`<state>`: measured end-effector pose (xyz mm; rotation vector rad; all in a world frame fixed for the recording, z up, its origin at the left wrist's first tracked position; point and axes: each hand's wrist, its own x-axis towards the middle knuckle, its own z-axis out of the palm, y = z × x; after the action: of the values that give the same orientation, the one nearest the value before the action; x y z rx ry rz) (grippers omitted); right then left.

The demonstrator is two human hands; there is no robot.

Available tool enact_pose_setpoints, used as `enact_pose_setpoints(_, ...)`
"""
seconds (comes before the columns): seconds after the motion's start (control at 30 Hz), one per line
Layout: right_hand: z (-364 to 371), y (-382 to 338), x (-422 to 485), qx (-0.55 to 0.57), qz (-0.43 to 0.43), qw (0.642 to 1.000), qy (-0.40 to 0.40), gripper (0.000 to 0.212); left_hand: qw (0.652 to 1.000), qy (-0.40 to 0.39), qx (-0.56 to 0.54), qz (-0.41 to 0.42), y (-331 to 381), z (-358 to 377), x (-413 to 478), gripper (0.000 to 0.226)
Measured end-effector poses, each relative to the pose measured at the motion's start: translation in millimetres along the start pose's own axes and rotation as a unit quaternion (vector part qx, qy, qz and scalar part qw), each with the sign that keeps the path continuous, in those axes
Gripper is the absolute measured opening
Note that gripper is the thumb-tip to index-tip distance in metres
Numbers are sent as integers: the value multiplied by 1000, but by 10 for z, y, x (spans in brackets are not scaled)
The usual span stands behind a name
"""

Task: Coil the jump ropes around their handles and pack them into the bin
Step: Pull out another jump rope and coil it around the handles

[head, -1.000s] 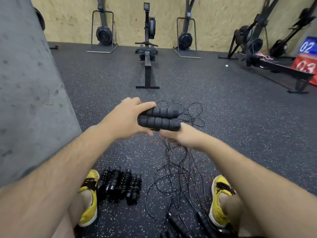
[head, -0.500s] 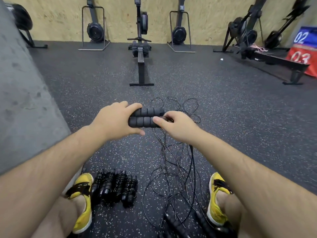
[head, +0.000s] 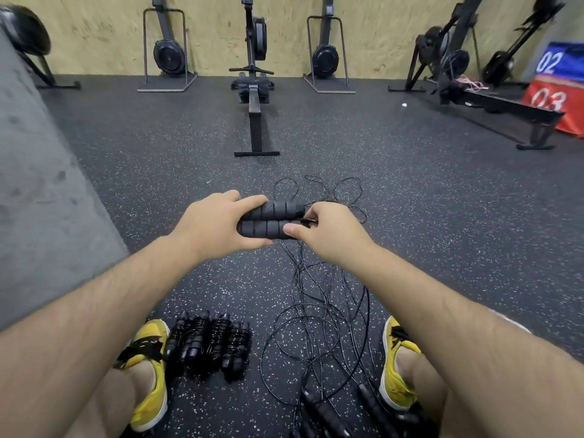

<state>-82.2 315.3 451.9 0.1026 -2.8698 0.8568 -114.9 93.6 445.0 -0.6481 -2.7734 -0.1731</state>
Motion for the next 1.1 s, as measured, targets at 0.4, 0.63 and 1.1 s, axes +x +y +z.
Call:
enact_pose_setpoints(0.4, -31, -140, -85, -170, -87, 982, 2, 24, 1000, 2, -7, -10, 48, 94, 26, 55)
enact_pose_setpoints(0.63, -474, 76, 34, -81, -200, 975, -58, 15, 997, -22, -44, 57, -16, 6, 31, 65)
enact_pose_setpoints(1.1, 105, -84, 15, 161, -10, 979, -123, 18, 968, 120, -216, -47, 264, -188, 24, 62)
